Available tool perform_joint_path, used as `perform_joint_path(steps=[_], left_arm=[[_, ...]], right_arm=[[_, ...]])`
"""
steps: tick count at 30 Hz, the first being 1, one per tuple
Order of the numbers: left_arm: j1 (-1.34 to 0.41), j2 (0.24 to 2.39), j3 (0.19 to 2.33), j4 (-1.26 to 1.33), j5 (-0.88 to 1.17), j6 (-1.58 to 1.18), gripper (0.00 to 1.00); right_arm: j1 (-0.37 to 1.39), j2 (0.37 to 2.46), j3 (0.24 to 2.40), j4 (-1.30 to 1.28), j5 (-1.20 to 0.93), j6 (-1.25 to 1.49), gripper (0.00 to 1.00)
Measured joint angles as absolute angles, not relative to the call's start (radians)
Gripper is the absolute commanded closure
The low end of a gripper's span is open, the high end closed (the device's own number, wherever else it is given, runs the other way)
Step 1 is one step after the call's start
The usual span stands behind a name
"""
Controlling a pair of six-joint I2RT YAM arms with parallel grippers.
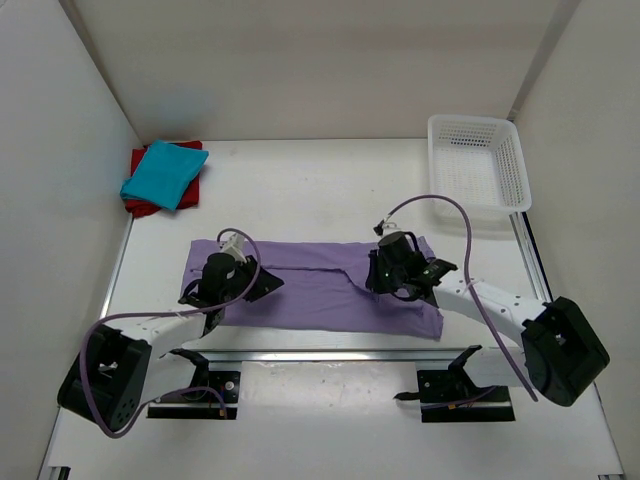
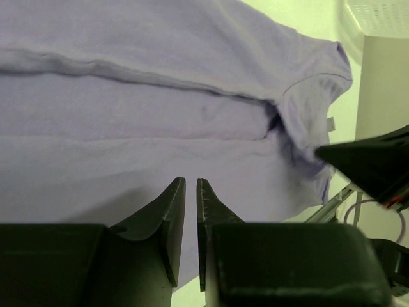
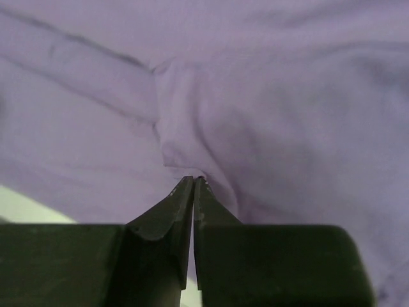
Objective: Fold and stack the t-shirts
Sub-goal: Fold the other side of the tshirt into a rectangle
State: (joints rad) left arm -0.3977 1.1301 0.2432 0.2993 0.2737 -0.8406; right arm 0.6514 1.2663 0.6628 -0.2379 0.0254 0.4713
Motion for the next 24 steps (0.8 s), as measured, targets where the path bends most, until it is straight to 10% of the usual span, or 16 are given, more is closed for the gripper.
perform_joint_path(steps=[10, 15, 24], left_arm=[[-0.358, 1.147, 0.33, 0.323, 0.307, -0.879, 0.75], [-0.377, 1.155, 0.386, 0.318, 0.301, -0.881, 0.74], [-0.436, 1.411, 0.498, 0.378, 0.319, -0.884, 0.74]], right_arm=[[0.752, 1.253, 0.632, -0.232, -0.177, 0.584, 0.7], [0.585, 1.155, 0.625, -0.223, -0.219, 0.548, 1.0], [0.172, 1.324, 0.619, -0.086, -0.165, 0.484, 1.0]])
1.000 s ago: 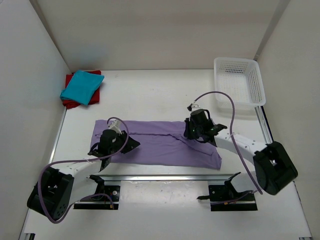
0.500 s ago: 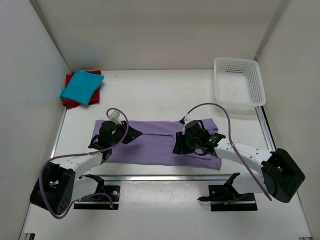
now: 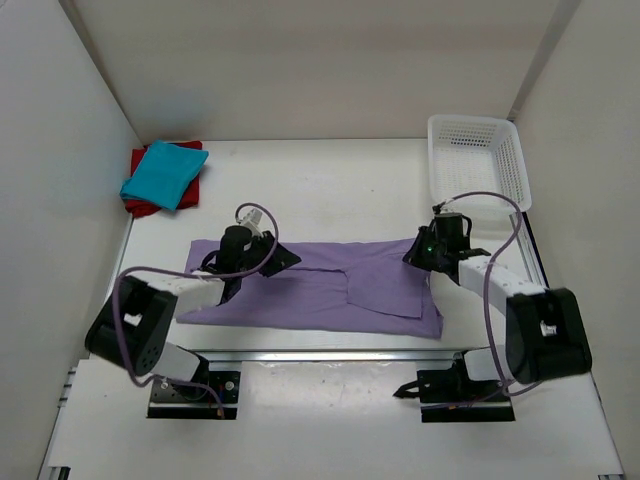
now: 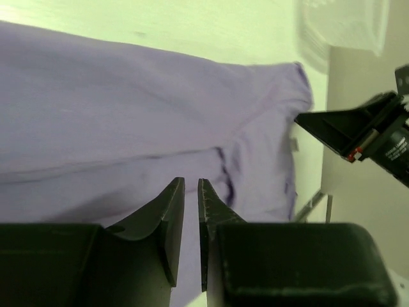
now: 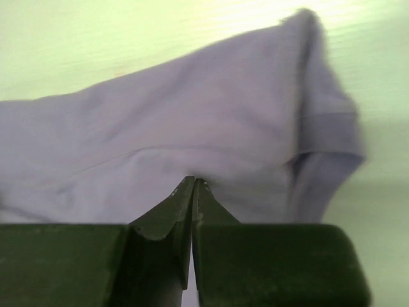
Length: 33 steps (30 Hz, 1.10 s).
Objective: Fold and stack the t-shirts
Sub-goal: Rotate the tshirt 90 degrees
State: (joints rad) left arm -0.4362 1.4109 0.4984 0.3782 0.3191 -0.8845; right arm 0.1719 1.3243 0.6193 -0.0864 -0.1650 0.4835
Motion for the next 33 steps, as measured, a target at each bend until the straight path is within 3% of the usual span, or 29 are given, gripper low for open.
perform_joint_path(steps=[4, 12, 18, 23, 28, 32, 33], left_arm=[[-0.329, 1.553, 0.486, 0.442, 0.367, -0.936, 0.76], [-0.171, 1.6, 0.353, 0.569, 0.442, -1.081, 0.72], [-0.223, 1.389, 0.406, 0.439, 0.421, -1.02, 0.68], [-0.286, 1.213, 0.456, 0.353, 0.405, -0.92, 0.67], [-0.284, 1.195, 0.45, 0.246, 0.417, -0.85, 0.67], [-0.292, 1.187, 0.437, 0.181, 0.431, -0.819, 0.67], [-0.292, 1.179, 0.43, 0.164, 0.432, -0.812, 0.67]], right_arm=[[0.114, 1.479, 0.636, -0.056, -0.15, 0.488, 1.0], [0.142, 1.403, 0.625, -0.085, -0.058, 0.465, 0.95], [0.373, 1.302, 0.643, -0.099, -0.056, 0.466, 0.99], [0.405, 1.539, 0.697, -0.065, -0.125, 0.493, 1.0], [0.378, 1.846, 1.065, -0.136, -0.194, 0.466, 1.0], [0.365, 2.223, 1.632, -0.276, -0.232, 0.412, 0.97], [0.366, 2.334, 1.811, -0.337, -0.248, 0.392, 0.9]])
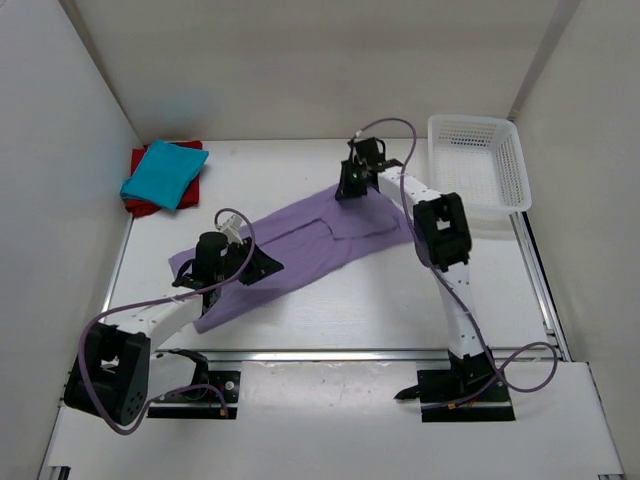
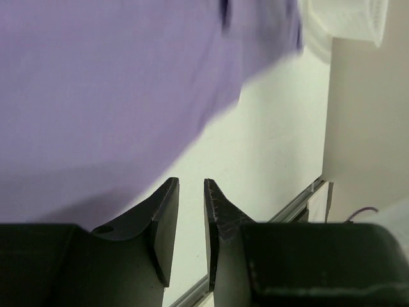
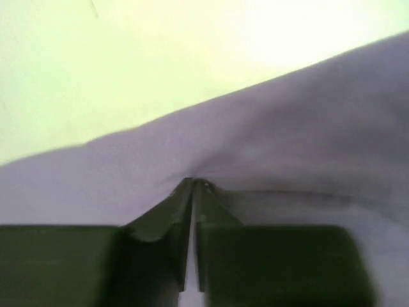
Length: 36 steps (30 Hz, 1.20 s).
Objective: Fold and stack the t-shirts
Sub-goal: Rotate the tshirt 90 degrees
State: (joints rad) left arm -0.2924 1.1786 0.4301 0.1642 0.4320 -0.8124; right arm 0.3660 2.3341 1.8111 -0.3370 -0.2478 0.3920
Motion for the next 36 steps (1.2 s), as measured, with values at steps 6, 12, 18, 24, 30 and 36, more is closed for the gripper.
perform_joint_path(steps=[6, 12, 18, 24, 30, 36], left_arm=[[-0.31, 1.137, 0.41, 0.088, 0.426, -0.783, 0.66], [-0.361, 1.141, 0.41, 0.03, 0.422, -0.728, 0.66], [-0.4, 1.159, 0.41, 0.013, 0.413, -0.695, 0.67], [-0.471, 1.195, 0.42, 0.022, 0.413, -0.685, 0.67], [-0.469, 1.204, 0.423, 0.044, 0.424, -0.685, 0.68], [-0.453, 1.221, 0.434, 0.052, 0.438, -0.684, 0.67]], right_arm=[[0.374, 2.588, 2.35, -0.501, -0.289, 0.322, 0.65], [0.397, 2.127, 2.008, -0.531, -0.269, 0.233, 0.83], [0.376, 1.677, 1.457, -0.304, -0.271, 0.243, 1.0], [0.277, 1.718, 1.056, -0.243, -0.202, 0.266, 1.0], [0.194, 1.743, 0.981, -0.213, -0.164, 0.297, 1.0], [0.15, 1.963, 1.241, -0.209, -0.186, 0.311, 1.0]])
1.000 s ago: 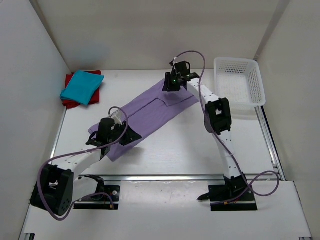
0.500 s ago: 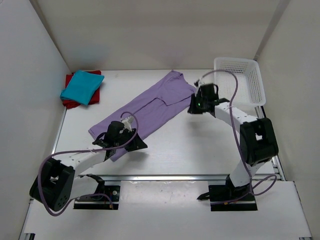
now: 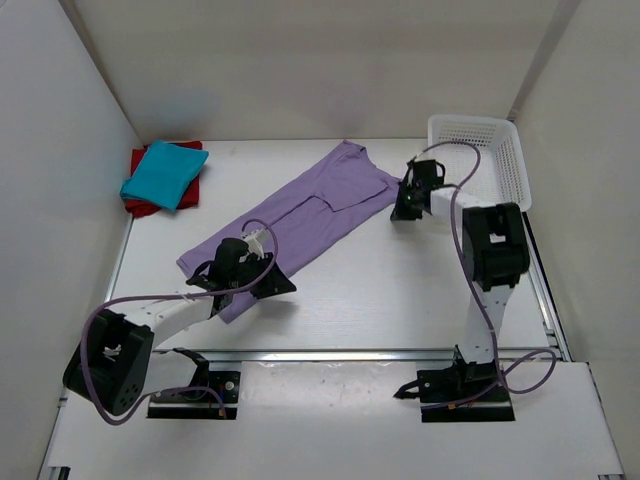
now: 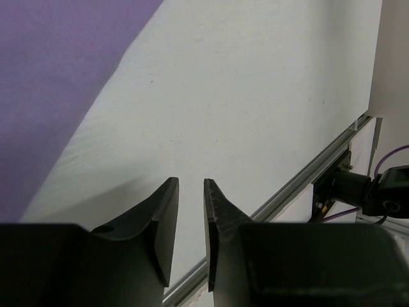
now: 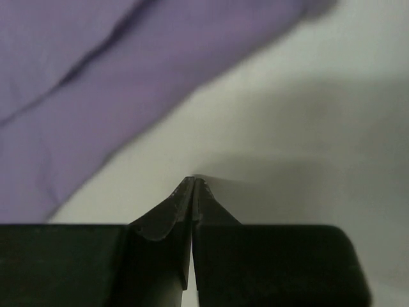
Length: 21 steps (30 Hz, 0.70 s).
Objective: Fold and stack the t-shirts
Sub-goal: Rotate the tshirt 90 degrees
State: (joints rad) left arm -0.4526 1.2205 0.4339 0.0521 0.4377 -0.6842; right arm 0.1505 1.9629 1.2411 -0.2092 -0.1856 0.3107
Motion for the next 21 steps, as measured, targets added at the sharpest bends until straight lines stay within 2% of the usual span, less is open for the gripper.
perform_joint_path(steps=[7, 11, 13, 17, 21], left_arm=[[-0.439, 1.228, 0.45, 0.052, 0.445, -0.68, 0.67], [-0.426, 1.228, 0.458, 0.043, 0.45, -0.675, 0.67], [-0.42, 1.228, 0.468, 0.033, 0.455, -0.673, 0.67], [-0.406, 1.236, 0.519, 0.0, 0.468, -0.66, 0.66], [-0.374, 1.231, 0.556, -0.02, 0.49, -0.647, 0.66]], right_arm=[[0.166, 2.394, 1.957, -0.384, -0.17, 0.279, 1.0], [0.199, 2.592, 2.42, -0.62, -0.117, 0.235, 0.95], [0.221, 2.627, 2.562, -0.715, -0.08, 0.212, 0.92], [0.282, 2.463, 2.45, -0.822, -0.027, 0.17, 0.87], [0.385, 2.155, 2.065, -0.763, -0.003, 0.155, 0.82]])
